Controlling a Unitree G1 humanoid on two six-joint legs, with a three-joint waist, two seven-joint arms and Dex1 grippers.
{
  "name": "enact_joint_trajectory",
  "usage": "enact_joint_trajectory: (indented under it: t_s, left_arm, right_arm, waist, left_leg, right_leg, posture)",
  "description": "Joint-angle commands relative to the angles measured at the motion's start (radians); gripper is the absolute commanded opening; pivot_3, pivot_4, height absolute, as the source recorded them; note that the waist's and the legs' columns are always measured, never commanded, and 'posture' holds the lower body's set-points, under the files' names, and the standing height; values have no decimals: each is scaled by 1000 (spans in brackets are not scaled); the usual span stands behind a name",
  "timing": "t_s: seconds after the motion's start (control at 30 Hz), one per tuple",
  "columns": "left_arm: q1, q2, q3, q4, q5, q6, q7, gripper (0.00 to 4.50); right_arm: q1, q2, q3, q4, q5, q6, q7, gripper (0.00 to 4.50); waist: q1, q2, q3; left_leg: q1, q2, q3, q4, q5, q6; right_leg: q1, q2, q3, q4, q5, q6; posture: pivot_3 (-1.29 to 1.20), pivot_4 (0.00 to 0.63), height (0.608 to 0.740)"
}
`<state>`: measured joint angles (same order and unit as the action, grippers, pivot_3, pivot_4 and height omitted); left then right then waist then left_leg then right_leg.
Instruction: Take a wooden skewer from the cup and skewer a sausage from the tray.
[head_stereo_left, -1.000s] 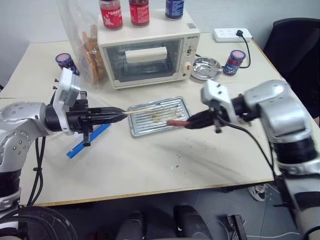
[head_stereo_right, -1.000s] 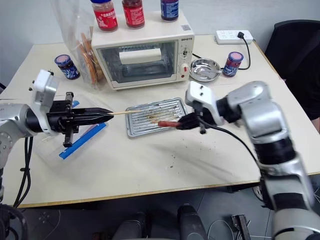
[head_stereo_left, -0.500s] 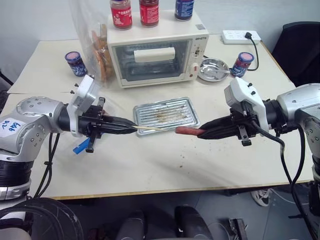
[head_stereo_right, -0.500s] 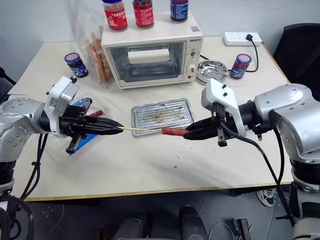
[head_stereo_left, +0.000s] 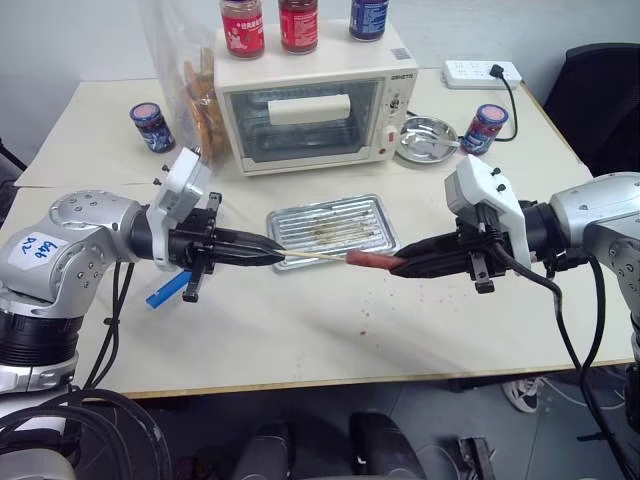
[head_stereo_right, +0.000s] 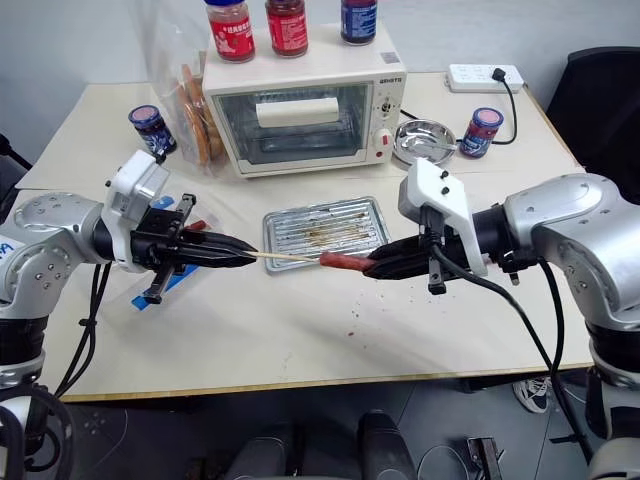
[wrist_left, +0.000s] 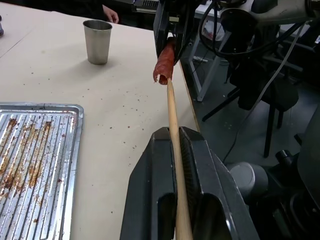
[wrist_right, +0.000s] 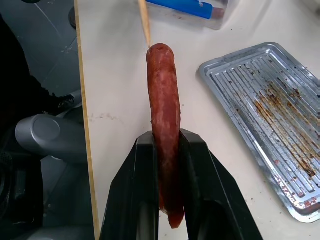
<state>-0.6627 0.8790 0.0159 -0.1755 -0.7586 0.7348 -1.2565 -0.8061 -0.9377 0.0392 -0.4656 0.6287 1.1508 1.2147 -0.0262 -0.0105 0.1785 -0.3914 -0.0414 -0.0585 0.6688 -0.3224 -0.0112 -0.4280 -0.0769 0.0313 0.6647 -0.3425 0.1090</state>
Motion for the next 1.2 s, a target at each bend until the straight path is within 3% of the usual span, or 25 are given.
enact_joint_trajectory:
  t_s: [0.03, 0.67, 1.2]
  left_arm:
    - [-14, 8, 23, -29, -4, 2, -1, 0]
    - [-3, 40, 44, 11, 38, -21, -29, 0]
    - [-33, -21, 15, -16, 35, -13, -15, 0]
  right_arm:
    - [-10, -21, -4, -13, 26, -22, -10, 281]
    - [1, -58, -5, 3, 68, -42, -34, 281]
    - [-21, -32, 12, -2, 109, -43, -72, 281]
  waist:
    - [0, 0, 0]
    - [0, 0, 0]
    - [-1, 0, 0]
  left_leg:
    - [0, 0, 0, 0, 0, 0]
    - [0, 0, 0, 0, 0, 0]
    - [0, 0, 0, 0, 0, 0]
  right_leg:
    - [0, 0, 0, 0, 0, 0]
    - [0, 0, 0, 0, 0, 0]
    - [0, 0, 0, 0, 0, 0]
  posture:
    - [0, 150, 740]
    - [0, 150, 740]
    - [0, 150, 740]
